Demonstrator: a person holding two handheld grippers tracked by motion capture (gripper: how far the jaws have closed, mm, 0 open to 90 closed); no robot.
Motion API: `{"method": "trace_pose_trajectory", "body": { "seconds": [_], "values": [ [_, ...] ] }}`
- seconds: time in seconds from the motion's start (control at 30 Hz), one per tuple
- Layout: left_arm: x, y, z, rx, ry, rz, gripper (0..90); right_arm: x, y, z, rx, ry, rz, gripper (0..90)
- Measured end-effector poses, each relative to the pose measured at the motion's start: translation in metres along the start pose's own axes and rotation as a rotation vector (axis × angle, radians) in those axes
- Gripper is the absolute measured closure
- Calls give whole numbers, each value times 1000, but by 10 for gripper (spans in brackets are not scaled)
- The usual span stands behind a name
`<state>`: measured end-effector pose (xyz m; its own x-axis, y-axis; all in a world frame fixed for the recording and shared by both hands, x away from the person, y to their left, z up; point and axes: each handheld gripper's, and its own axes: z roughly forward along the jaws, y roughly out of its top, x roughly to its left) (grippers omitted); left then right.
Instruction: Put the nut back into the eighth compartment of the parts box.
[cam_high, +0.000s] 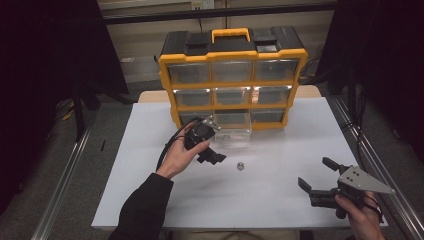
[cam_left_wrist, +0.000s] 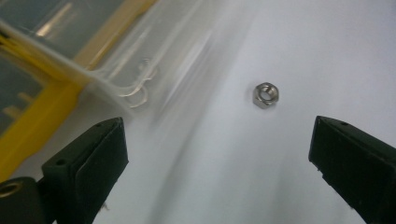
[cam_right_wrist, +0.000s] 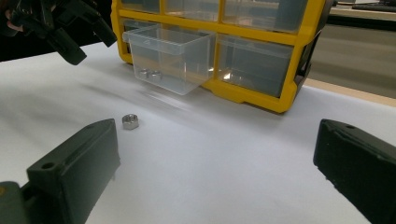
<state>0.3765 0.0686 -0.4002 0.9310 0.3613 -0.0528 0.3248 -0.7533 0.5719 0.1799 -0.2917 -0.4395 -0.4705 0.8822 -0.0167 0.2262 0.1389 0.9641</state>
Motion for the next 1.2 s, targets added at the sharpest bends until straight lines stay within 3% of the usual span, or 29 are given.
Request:
{"method": "trace_pose_trajectory", "body": {
  "seconds": [0.17,0.2,0.3,0.57,0.8,1.03,1.2],
  "values": [
    [-6,2,8,10,-20,3,46,0,0,0,1,2,-1,1],
    [-7,3,10,22,-31,20,46,0,0,0,-1,2,0,1],
    [-11,5,16,31,-59,12,47,0,0,0,1,4,0,1],
    [-21,12,31,53,-65,18,48,0,0,0,0,5,-3,1],
    [-31,23,43,72,-112,39,52,0,0,1,-4,9,-3,1],
    [-36,28,56,113,-124,78,54,0,0,1,-2,7,-1,1],
    [-35,30,65,154,-106,56,54,1,0,1,-4,10,-4,1]
  ]
}}
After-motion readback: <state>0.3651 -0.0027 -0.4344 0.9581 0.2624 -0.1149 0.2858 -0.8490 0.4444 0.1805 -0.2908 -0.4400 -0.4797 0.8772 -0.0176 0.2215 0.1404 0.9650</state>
